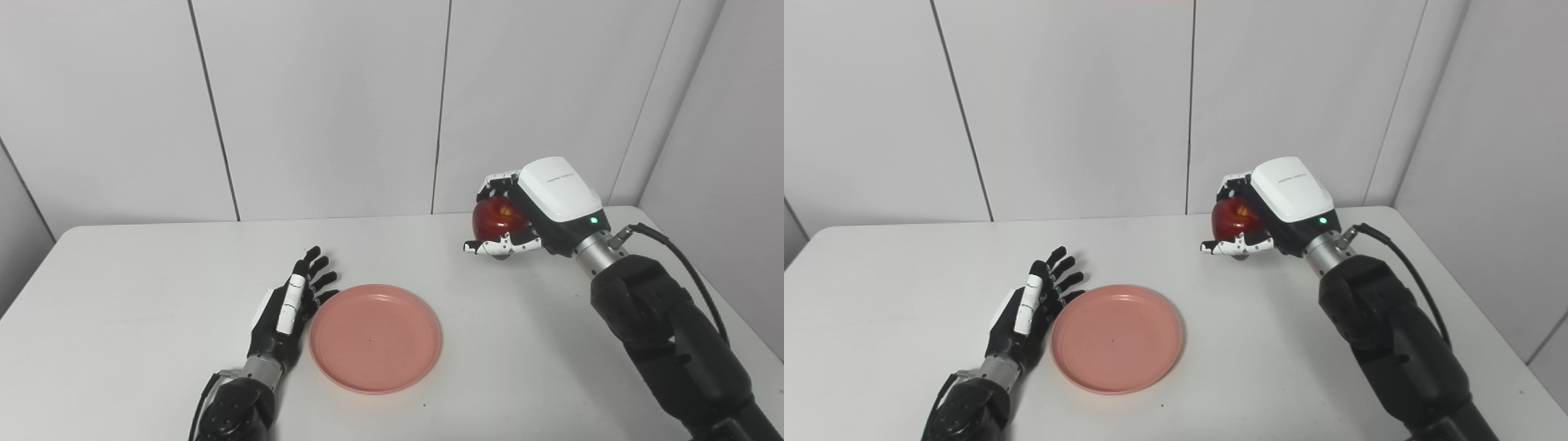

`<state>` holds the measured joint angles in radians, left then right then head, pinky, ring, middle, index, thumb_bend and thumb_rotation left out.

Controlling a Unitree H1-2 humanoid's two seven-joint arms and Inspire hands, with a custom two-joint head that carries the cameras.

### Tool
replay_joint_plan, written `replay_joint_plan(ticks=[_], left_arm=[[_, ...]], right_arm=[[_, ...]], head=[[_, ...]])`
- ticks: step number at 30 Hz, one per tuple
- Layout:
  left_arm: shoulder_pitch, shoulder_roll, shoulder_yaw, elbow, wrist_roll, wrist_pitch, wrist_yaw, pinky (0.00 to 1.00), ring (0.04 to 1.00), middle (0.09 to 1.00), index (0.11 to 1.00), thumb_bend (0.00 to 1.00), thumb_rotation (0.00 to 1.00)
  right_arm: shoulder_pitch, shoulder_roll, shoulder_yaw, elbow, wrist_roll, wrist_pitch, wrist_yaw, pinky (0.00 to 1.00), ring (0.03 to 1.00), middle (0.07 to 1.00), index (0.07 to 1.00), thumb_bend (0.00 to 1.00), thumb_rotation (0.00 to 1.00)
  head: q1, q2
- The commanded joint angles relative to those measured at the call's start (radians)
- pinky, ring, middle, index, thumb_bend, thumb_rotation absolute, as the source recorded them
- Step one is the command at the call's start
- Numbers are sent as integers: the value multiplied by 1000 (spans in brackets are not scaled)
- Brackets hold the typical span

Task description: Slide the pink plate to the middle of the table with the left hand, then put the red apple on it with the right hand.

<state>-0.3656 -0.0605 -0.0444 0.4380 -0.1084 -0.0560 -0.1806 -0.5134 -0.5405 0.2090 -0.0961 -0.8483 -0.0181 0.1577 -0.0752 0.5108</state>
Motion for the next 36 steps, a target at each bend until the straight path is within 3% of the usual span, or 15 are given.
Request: replay_joint_plan(ticks=[1, 9, 14, 21, 25, 36], left_arm=[[29, -25, -11, 21, 23, 0, 29, 789, 880, 935, 910, 804, 935], [22, -49, -17, 20, 46, -5, 62, 808, 875, 930, 903, 769, 956], [18, -54, -25, 18, 67, -5, 75, 768, 861, 923, 900, 775, 959], [20, -55, -33, 9, 65, 3, 76, 777, 850, 916, 898, 765, 960], [22, -54, -36, 4, 64, 8, 78, 779, 847, 912, 898, 778, 958], [26, -53, -47, -8, 66, 22, 78, 803, 863, 912, 893, 785, 962]], right_arm=[[-74, 1, -3, -23, 4, -40, -17, 187, 256, 343, 442, 460, 563], [-100, 63, 34, -20, 22, -37, 17, 185, 255, 340, 436, 460, 521], [-101, 102, 57, 2, 36, -60, 6, 155, 222, 314, 404, 446, 406], [-104, 154, 107, 34, 16, -77, 17, 211, 284, 365, 456, 446, 532], [-100, 179, 136, 69, 8, -91, 6, 203, 268, 337, 412, 452, 509], [-68, 203, 224, 149, -44, -115, 2, 203, 271, 357, 453, 424, 593]], head=[[27, 4], [78, 12], [99, 15], [109, 17], [109, 17], [125, 23]])
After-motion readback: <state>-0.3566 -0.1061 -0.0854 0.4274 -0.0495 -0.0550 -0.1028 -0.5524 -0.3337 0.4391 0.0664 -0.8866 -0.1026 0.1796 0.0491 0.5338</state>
